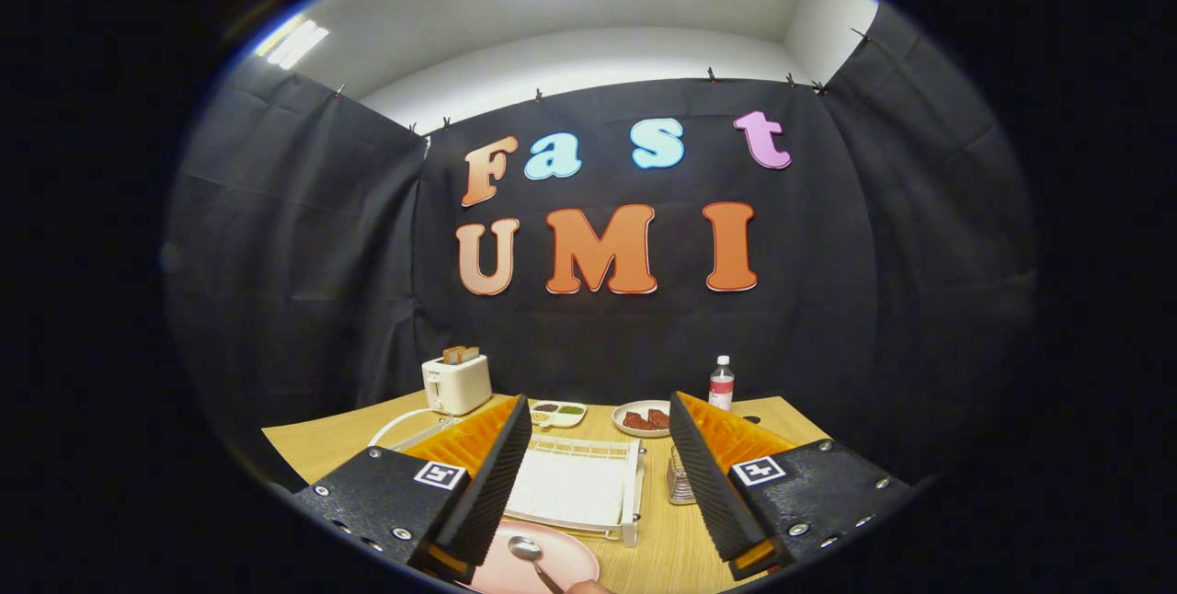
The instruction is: Take the plate from the dish rack, then take the spoon from the basket and place it into the plate.
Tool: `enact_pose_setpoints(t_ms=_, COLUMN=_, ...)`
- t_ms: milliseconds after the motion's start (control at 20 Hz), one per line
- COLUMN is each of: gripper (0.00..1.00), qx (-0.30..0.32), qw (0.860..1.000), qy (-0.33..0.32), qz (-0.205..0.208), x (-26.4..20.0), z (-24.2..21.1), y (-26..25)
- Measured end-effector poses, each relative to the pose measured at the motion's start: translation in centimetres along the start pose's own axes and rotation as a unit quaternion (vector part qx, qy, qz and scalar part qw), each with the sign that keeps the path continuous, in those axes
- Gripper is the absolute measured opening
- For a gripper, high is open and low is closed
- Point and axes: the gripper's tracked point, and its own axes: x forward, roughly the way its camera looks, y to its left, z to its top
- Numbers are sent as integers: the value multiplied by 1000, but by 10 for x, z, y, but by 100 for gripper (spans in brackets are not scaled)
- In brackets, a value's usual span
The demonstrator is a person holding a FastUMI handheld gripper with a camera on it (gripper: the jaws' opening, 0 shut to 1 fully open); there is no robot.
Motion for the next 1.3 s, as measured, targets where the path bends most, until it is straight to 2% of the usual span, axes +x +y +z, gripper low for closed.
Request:
enact_pose_setpoints(t_ms=300, gripper=91, qx=0, qw=999, qy=-26, qz=-30, x=-1, z=21, y=-9)
enact_pose_setpoints(t_ms=950, gripper=92, qx=-23, qw=998, qy=-48, qz=-39, x=-4, z=34, y=4)
enact_pose_setpoints(t_ms=1300, gripper=92, qx=-15, qw=998, qy=-54, qz=-40, x=-3, z=41, y=7)
